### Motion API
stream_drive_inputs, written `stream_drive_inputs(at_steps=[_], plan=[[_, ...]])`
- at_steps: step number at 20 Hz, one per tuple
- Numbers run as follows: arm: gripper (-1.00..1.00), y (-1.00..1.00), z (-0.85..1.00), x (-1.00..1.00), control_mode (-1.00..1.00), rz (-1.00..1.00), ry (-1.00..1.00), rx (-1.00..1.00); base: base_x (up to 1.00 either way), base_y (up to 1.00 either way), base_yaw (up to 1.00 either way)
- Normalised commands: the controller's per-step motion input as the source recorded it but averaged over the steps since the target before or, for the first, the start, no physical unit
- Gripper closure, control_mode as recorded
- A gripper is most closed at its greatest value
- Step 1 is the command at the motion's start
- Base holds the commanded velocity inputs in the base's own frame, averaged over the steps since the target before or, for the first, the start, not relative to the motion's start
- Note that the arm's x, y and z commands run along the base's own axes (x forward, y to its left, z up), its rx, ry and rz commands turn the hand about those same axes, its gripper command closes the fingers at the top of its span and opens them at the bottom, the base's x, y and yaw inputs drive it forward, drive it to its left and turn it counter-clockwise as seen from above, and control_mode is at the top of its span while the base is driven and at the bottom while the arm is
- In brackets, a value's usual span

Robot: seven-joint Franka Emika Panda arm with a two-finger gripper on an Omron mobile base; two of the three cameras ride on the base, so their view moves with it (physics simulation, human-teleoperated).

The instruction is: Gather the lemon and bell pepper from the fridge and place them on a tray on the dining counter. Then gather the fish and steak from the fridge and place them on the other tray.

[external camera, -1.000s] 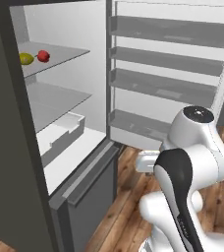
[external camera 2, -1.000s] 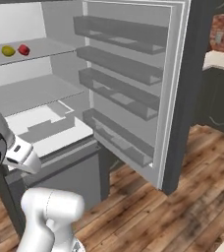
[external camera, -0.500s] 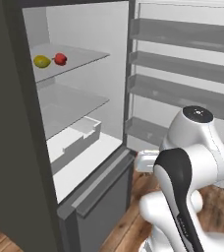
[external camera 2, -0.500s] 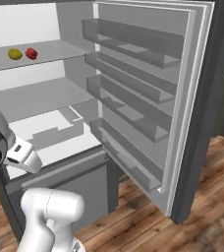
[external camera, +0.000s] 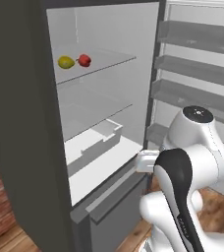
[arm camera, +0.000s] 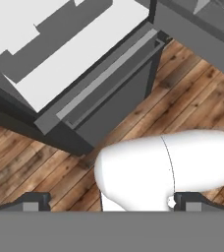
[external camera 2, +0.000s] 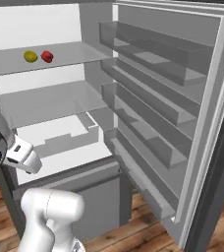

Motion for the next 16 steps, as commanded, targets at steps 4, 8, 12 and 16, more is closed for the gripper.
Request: stream_drive_inputs(at_steps=[4, 8, 12, 16], plan=[[-1.0, 0.0, 0.0, 0.0, 1.0, 0.0, 0.0, 0.0, 0.5, -0.02, 0.27], [-1.0, 0.0, 0.0, 0.0, 1.0, 0.0, 0.0, 0.0, 0.51, -0.08, 0.24], [-1.0, 0.0, 0.0, 0.0, 1.0, 0.0, 0.0, 0.0, 0.49, -0.14, 0.21], [-1.0, 0.0, 0.0, 0.0, 1.0, 0.0, 0.0, 0.0, 0.51, -0.18, 0.2]])
